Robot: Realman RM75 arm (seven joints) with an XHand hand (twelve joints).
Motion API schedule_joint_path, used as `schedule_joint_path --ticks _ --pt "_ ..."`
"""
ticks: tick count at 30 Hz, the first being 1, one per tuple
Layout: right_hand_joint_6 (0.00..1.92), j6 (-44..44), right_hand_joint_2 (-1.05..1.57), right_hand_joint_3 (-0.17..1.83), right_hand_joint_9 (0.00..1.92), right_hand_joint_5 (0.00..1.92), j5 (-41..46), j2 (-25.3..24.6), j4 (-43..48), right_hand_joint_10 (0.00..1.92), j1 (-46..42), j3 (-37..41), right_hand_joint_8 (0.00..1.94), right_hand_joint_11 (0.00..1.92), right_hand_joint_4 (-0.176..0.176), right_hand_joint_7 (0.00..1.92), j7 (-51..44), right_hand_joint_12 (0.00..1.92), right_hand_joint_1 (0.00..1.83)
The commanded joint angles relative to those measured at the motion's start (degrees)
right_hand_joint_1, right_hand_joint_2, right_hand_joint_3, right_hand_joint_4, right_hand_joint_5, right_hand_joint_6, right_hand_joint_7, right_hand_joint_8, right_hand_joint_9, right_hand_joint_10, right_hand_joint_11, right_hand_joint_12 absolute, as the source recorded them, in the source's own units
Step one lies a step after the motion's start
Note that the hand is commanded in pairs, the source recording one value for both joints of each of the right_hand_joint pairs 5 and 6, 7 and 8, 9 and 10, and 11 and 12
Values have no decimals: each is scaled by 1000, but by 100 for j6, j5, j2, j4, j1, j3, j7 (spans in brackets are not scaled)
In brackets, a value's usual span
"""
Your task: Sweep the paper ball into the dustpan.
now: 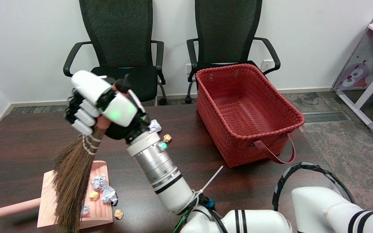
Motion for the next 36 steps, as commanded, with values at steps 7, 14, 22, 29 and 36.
schedule_joint_path --ticks 7,14,22,29,36 --pt "1920 15 1315 1660 1920 1920 -240 924 -44 1920 -63 291 1920 1920 -4 1920 503 1920 860" --pt "1920 -908 1372 1757 1920 1920 -251 1209 -453 1920 -186 300 1920 1920 2 1920 -1943 1920 859" --pt "1920 -2313 1510 1673 1920 1920 -199 1159 -1066 1920 -445 563 1920 1920 7 1920 -4910 1920 865" --pt "1920 -3270 1540 1689 1920 1920 -208 906 -1342 1920 -755 880 1920 1920 7 1920 -6995 1920 860" --pt "1920 -3837 1571 1596 1920 1920 -442 658 -1401 1920 -748 986 1920 1920 6 1920 -7700 1920 875"
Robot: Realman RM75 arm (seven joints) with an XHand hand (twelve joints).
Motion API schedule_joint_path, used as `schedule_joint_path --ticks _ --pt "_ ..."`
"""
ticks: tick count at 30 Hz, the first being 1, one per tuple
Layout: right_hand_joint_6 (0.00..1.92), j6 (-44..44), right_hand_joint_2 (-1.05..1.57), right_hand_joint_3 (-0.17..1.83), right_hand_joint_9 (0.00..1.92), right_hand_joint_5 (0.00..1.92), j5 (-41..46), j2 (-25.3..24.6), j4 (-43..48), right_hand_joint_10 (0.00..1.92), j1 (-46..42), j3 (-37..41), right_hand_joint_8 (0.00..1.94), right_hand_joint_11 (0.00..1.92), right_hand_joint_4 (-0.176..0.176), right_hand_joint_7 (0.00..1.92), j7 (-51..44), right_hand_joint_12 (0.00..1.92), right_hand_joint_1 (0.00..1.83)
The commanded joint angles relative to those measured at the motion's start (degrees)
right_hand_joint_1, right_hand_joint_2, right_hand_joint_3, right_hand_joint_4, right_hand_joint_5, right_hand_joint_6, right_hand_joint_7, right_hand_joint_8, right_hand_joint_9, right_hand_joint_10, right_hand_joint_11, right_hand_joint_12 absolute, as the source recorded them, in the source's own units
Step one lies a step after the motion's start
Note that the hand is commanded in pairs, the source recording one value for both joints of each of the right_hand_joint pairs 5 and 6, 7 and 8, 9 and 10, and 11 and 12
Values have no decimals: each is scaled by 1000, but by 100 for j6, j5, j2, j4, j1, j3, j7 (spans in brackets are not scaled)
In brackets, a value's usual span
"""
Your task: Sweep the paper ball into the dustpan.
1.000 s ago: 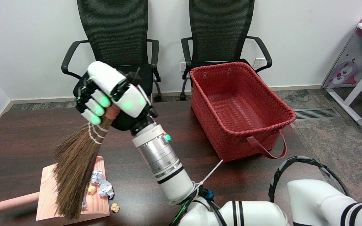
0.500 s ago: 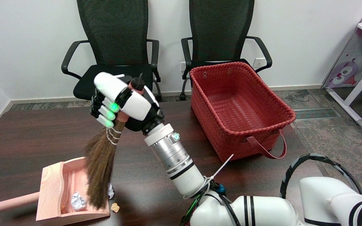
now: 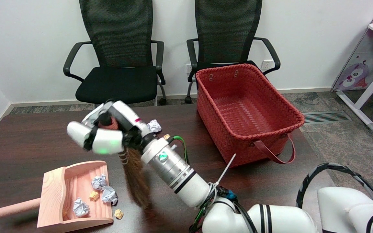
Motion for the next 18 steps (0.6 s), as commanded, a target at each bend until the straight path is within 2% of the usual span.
schedule_joint_path --ticks 1,5,9,14,18 --pt "1920 -2432 1571 1583 1920 1920 -248 -334 -720 1920 -398 565 1920 1920 6 1920 -3963 1920 877" --pt "1920 -2582 1571 1612 1920 1920 -498 -463 -779 1920 -436 636 1920 1920 4 1920 -4083 1920 881" --pt "1920 -2654 1571 1628 1920 1920 -723 -736 -715 1920 -716 971 1920 1920 5 1920 -4606 1920 880" --pt "1920 -2798 1571 1413 1920 1920 -699 -848 -700 1920 -887 1133 1920 1920 1 1920 -4846 1920 913" --pt "1920 -2769 1571 1326 1920 1920 -725 -843 -583 1920 -799 1027 1920 1920 0 1920 -4862 1920 914"
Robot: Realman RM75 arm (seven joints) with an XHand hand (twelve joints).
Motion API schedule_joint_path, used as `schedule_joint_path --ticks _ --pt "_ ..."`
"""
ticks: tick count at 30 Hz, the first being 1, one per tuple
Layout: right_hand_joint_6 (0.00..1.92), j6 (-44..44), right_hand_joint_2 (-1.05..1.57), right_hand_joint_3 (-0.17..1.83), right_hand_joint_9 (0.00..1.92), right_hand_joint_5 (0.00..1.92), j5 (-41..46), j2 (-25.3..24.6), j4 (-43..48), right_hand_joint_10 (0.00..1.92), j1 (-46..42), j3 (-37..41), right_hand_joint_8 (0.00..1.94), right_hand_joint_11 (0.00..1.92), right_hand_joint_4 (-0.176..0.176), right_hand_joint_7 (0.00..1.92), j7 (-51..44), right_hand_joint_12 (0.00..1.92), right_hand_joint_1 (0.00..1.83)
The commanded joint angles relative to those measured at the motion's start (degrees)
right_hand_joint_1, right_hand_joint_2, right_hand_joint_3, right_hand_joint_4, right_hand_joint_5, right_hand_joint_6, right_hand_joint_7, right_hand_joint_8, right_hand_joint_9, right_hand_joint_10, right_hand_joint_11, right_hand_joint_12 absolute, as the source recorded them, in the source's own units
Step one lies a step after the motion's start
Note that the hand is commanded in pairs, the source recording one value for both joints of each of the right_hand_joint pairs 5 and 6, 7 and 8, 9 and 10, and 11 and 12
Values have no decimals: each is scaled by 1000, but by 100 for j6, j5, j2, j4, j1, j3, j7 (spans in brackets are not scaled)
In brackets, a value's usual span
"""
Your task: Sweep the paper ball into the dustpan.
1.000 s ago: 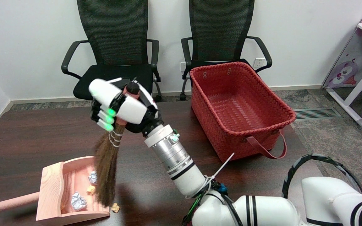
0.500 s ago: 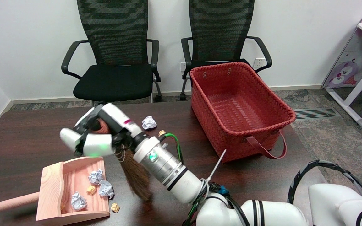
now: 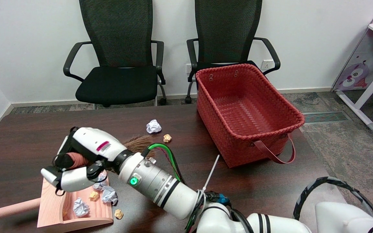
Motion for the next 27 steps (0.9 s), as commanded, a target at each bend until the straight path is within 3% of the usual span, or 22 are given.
schedule_joint_path --ticks 1,7,17,27 --pt "1920 -836 1571 1323 1920 1920 -337 -460 13 1920 -327 421 1920 1920 0 1920 -1519 1920 914" --pt "1920 -839 1571 1333 1920 1920 -588 -916 490 1920 -253 421 1920 1920 0 1920 -1520 1920 914" --pt "1920 -335 1571 1323 1920 1920 -557 -2417 2122 1920 -263 864 1920 1920 0 1920 -1312 1920 915" --pt "1920 -420 1571 1265 1920 1920 132 -2846 3130 1920 337 904 1920 1920 0 1920 -379 1920 916"
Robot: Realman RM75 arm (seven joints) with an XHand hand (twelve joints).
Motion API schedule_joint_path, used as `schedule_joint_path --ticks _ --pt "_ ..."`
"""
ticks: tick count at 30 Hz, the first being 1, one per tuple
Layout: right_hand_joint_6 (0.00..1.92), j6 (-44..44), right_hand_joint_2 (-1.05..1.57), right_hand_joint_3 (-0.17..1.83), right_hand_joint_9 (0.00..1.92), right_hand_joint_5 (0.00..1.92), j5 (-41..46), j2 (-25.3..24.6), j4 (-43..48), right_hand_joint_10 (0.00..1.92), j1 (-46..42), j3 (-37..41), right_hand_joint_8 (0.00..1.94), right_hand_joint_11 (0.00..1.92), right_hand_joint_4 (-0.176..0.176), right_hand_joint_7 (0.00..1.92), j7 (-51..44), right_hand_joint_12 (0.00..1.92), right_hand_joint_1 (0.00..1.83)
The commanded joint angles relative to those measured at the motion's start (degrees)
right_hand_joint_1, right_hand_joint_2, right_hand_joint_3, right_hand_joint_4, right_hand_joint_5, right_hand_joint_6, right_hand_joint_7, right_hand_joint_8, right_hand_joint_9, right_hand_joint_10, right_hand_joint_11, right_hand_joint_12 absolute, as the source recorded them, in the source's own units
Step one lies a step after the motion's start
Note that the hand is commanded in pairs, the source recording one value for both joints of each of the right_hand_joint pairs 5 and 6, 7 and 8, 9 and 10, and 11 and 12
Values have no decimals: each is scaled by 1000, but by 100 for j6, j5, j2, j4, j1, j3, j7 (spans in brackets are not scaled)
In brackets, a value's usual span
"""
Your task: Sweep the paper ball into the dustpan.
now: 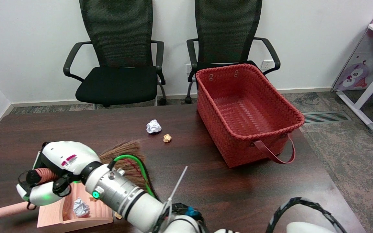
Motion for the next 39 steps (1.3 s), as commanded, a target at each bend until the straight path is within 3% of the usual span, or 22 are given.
schedule_joint_path --ticks 1,22,29,31,38,39 --pt "1920 127 1571 1254 1920 1920 661 -1281 1846 1920 583 320 1920 1920 0 1920 748 1920 916" --pt "1920 532 1571 1234 1920 1920 935 -1324 2186 1920 406 282 1920 1920 0 1920 898 1920 917" --pt "1920 532 1571 1421 1920 1920 891 -1172 2113 1920 484 173 1920 1920 -1 1920 2094 1920 913" --pt "1920 532 1571 1472 1920 1920 891 -1109 2060 1920 552 42 1920 1920 -16 1920 2499 1920 883" --pt "1920 854 1506 1497 1920 1920 723 -822 1839 1920 848 -507 1920 1920 -22 1920 3970 1920 890" --pt "1920 897 1483 1507 1920 1920 653 -793 1829 1920 886 -549 1920 1920 -7 1920 4170 1920 908"
